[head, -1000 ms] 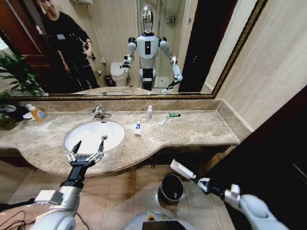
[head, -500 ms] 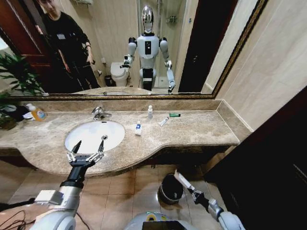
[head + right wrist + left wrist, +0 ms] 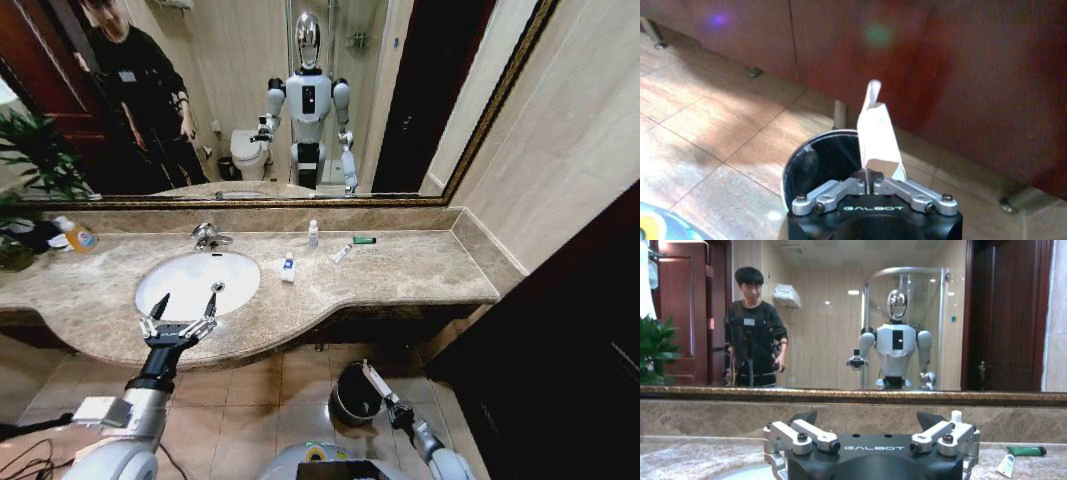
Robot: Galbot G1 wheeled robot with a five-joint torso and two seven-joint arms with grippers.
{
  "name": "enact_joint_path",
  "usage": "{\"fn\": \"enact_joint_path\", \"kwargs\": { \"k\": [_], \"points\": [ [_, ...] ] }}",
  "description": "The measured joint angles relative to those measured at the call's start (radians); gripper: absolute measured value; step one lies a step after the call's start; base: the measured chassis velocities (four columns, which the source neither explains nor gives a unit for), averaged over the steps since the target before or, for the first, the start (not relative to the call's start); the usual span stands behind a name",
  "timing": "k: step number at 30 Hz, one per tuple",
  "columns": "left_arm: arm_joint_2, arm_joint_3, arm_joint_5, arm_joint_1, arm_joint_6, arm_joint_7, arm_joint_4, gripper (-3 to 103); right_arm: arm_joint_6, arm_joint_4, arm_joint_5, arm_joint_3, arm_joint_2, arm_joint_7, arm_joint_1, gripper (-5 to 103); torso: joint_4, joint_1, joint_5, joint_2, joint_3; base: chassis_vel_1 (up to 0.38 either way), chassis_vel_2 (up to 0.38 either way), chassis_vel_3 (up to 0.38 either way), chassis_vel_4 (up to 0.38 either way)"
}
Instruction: Pick up the trash from the sink and place it in the trash bin.
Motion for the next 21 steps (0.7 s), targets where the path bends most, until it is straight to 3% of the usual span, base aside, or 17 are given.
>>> {"fn": "enact_joint_path", "kwargs": {
  "k": [2,4,8,10,17,21],
  "points": [
    [0.000,0.000,0.000,0.000,0.000,0.000,0.000,100,0.008,-0.004,0.001,-0.004,0.005,-0.004,0.000,14,0.0000,0.000,-0.0001,0.000,0.000,0.000,0.000,0.000,0.000],
    [0.000,0.000,0.000,0.000,0.000,0.000,0.000,100,0.009,-0.006,0.000,-0.005,0.009,-0.004,0.000,14,0.0000,0.000,-0.0001,0.000,0.000,0.000,0.000,0.000,0.000],
    [0.000,0.000,0.000,0.000,0.000,0.000,0.000,100,0.010,-0.011,-0.002,-0.005,0.017,0.001,0.007,36,0.0000,0.000,0.0001,0.000,0.000,0.000,0.000,0.000,0.000],
    [0.000,0.000,0.000,0.000,0.000,0.000,0.000,100,0.010,-0.010,-0.002,-0.005,0.017,0.002,0.008,36,0.0000,0.000,0.0000,0.000,0.000,0.000,0.000,0.000,0.000],
    [0.000,0.000,0.000,0.000,0.000,0.000,0.000,100,0.004,0.013,0.003,-0.005,0.005,0.005,0.003,68,0.0000,0.000,0.0000,0.000,0.000,0.000,0.000,0.000,0.000],
    [0.000,0.000,0.000,0.000,0.000,0.000,0.000,100,0.003,0.021,0.005,-0.005,0.002,0.005,-0.001,73,0.0000,0.000,0.0001,0.000,0.000,0.000,0.000,0.000,0.000]
  ]
}}
